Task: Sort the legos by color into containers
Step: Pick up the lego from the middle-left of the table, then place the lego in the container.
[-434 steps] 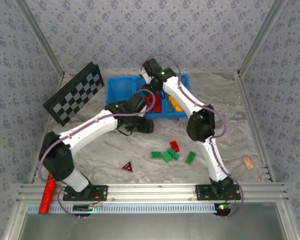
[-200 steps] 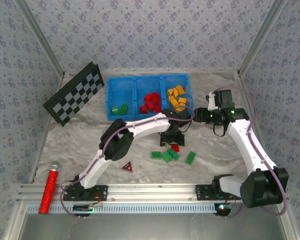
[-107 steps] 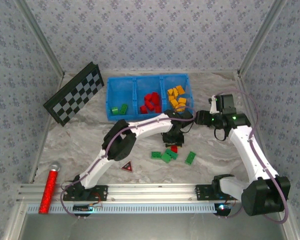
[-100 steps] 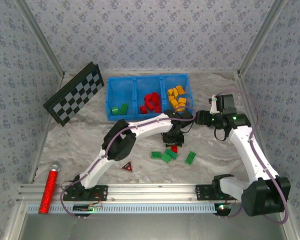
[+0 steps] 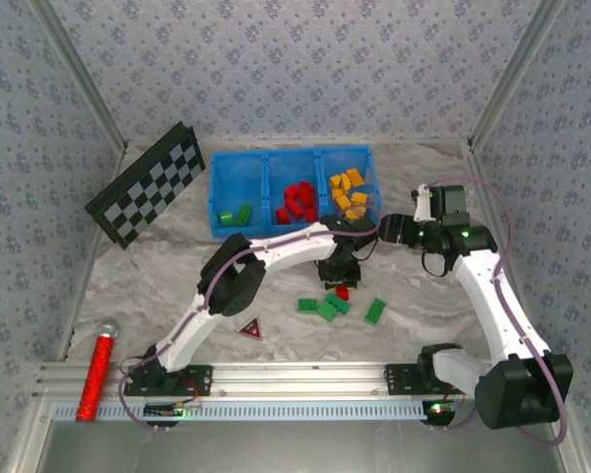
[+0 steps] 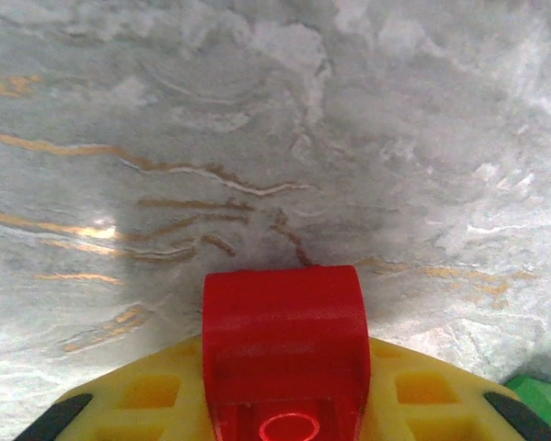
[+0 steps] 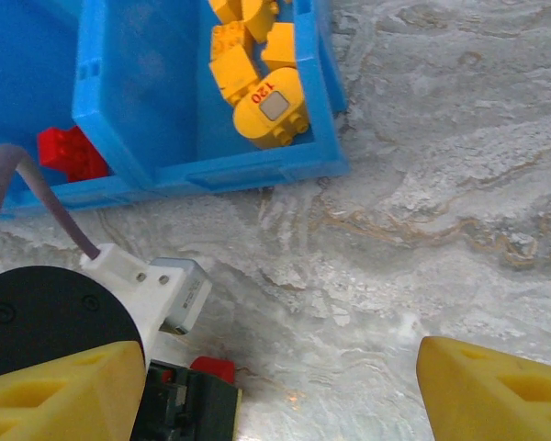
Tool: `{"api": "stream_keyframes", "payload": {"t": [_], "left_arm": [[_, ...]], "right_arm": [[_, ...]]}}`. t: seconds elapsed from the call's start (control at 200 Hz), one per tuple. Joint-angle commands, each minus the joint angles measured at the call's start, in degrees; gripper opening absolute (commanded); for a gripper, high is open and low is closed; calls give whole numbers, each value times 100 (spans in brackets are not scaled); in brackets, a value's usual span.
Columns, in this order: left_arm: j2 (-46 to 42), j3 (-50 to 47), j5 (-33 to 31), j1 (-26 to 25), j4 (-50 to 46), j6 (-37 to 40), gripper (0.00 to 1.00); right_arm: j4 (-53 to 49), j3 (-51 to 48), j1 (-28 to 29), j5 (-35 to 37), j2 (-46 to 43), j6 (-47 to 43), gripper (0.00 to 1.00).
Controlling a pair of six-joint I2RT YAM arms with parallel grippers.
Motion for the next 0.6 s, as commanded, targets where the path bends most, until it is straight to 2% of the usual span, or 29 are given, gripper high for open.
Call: {"api": "stream_keyframes", "payload": {"t": [0.0,0.265,0.36,0.595], "left_arm": [[-343,-140,-426,221,61,92,16],[-940,51,-1159,754,-82,465,15],[-1052,416,-1468,958,-282,719,15],[-910,1152,-1917,1602,-285,1343,15]], "right_arm": [[100,258,53,-383,-51,14,80],[-143,238,75,-533,-154,-168,81],[-216,151,83,-456,-192,-217,81],[-268,-13,75,-290,-243,-217,81]]}}
